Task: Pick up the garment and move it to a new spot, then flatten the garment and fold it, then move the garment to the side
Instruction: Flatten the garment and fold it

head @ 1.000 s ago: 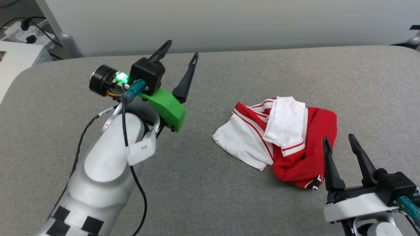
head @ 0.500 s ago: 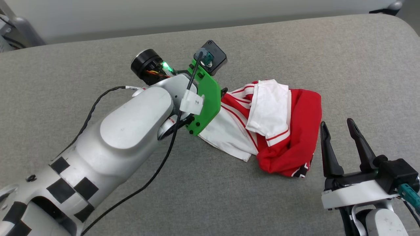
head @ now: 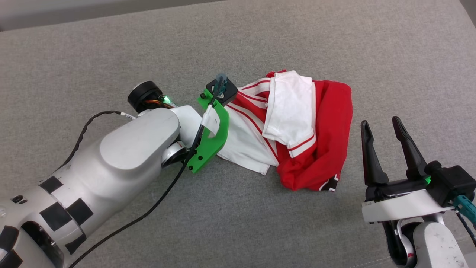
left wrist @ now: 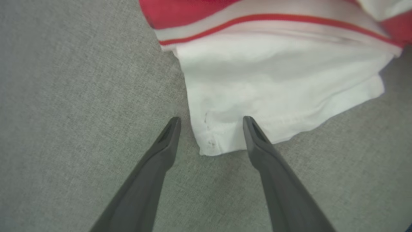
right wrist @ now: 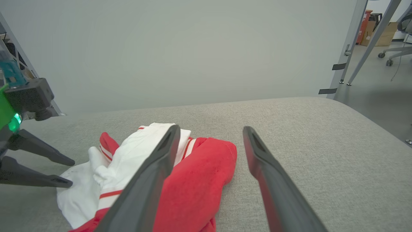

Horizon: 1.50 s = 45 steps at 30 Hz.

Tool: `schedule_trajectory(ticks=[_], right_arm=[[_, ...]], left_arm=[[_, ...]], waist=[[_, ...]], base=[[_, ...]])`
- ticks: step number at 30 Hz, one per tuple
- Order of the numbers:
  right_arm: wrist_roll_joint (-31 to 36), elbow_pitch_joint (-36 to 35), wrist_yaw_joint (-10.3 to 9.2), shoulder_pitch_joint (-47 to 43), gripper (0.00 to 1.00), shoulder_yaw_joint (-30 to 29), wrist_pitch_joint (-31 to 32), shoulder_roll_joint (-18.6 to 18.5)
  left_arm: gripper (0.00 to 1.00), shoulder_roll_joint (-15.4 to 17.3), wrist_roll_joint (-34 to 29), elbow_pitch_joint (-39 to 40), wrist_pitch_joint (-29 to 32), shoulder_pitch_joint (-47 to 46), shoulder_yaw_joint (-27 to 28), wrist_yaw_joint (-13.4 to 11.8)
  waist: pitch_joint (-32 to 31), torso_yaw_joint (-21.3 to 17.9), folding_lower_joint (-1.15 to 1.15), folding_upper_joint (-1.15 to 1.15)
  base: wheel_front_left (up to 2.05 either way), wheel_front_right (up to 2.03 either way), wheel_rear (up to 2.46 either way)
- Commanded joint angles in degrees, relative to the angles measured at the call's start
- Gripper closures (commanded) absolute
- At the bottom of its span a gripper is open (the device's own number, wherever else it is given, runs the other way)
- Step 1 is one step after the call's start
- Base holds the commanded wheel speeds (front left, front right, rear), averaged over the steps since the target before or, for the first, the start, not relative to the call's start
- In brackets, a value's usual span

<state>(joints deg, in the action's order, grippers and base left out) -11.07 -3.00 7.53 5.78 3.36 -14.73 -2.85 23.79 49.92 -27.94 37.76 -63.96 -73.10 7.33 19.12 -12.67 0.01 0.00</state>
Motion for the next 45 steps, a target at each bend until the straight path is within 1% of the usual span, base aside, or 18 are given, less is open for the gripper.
schedule_trajectory(ticks=[1,5,9,10,11,15,17,20,22,25,28,32,35,37,41,45], right_arm=[[-0.5,-0.3,-0.04,1.3,0.0,0.1,-0.3,0.0],[-0.6,-0.2,-0.04,2.0,0.0,0.5,-0.3,0.0],[-0.6,-0.1,-0.04,2.2,0.0,0.1,-0.3,0.0],[-0.5,0.0,-0.04,2.3,0.0,0.1,-0.3,0.0],[-0.4,0.0,-0.04,2.3,0.0,0.1,-0.3,0.0],[0.0,0.3,-0.04,2.0,0.0,0.0,-0.3,0.0],[0.3,0.4,-0.04,1.6,0.0,-0.1,-0.3,0.0],[0.6,0.5,-0.04,0.9,0.0,-0.5,-0.3,0.0],[0.8,0.5,-0.04,0.4,0.0,-0.8,-0.3,0.0],[1.0,0.7,-0.04,-0.5,0.0,-1.2,-0.3,0.0],[1.2,0.7,-0.04,-1.0,0.0,-1.3,-0.3,0.0],[1.4,0.7,-0.04,-1.4,0.0,-1.5,-0.3,0.0],[1.5,0.7,-0.04,-1.8,0.0,-1.6,-0.3,0.0],[1.6,0.7,-0.04,-2.0,0.0,-1.7,-0.3,0.0],[1.8,0.7,-0.04,-2.3,0.0,-1.8,-0.3,0.0],[2.0,0.7,-0.04,-2.5,0.0,-1.9,-0.3,0.0]], left_arm=[[0.0,0.7,0.2,-0.7,0.7,0.9,-0.2,0.2],[0.0,1.3,-2.1,-0.5,4.0,4.4,-0.2,0.2],[0.0,2.0,-2.6,0.8,4.8,6.9,-0.2,0.2],[0.27,2.1,-2.6,1.1,4.8,7.2,-0.2,0.2],[0.99,2.1,-2.9,1.4,4.3,7.2,-0.2,0.2],[1.0,1.6,-1.6,1.9,-2.1,5.5,-0.2,0.2],[1.0,1.6,-0.9,2.5,-6.5,4.1,-0.2,0.2],[1.0,2.4,0.5,4.1,-11.7,3.2,0.7,0.2],[1.0,3.6,1.4,5.2,-14.7,3.2,1.8,0.2],[1.0,6.3,2.8,7.2,-18.0,4.2,3.9,-0.1],[1.0,9.8,3.9,9.4,-19.7,5.8,5.6,-1.5],[1.0,15.1,6.6,12.5,-21.4,9.1,8.1,-4.1],[1.0,19.5,7.8,14.1,-22.1,12.1,9.3,-6.9],[1.0,21.7,9.2,14.7,-22.8,14.5,10.0,-8.4],[1.0,25.3,12.2,14.3,-24.6,19.3,11.2,-10.7],[1.0,27.2,14.9,12.0,-26.1,23.3,12.0,-12.5]], waist=[[2.2,-1.4,-0.01,0.0],[3.1,-2.0,-0.01,0.0],[3.3,-1.8,-0.01,0.0],[3.2,-1.6,-0.01,0.0],[3.0,-1.4,-0.01,0.0],[1.5,0.1,-0.01,0.0],[0.3,1.0,-0.01,0.0],[-1.2,2.4,-0.01,0.0],[-2.2,3.5,-0.01,0.0],[-3.5,5.2,-0.01,0.0],[-4.3,6.5,-0.01,0.0],[-5.2,7.9,-0.01,0.0],[-5.8,8.6,-0.01,0.0],[-6.0,8.9,-0.01,0.0],[-6.1,9.3,-0.01,0.0],[-5.9,9.4,-0.01,0.0]], base=[[0.0,0.0,0.0],[0.0,0.0,0.0],[0.0,0.0,0.0],[0.0,0.0,0.0],[0.0,0.0,0.0],[0.0,0.0,0.0],[0.0,0.0,0.0],[0.0,0.0,0.0],[0.0,0.0,0.0],[0.0,0.0,0.0],[0.0,0.0,0.0],[0.0,0.0,0.0],[0.0,0.0,0.0],[0.0,0.0,0.0],[0.0,0.0,0.0],[0.0,0.0,0.0]])
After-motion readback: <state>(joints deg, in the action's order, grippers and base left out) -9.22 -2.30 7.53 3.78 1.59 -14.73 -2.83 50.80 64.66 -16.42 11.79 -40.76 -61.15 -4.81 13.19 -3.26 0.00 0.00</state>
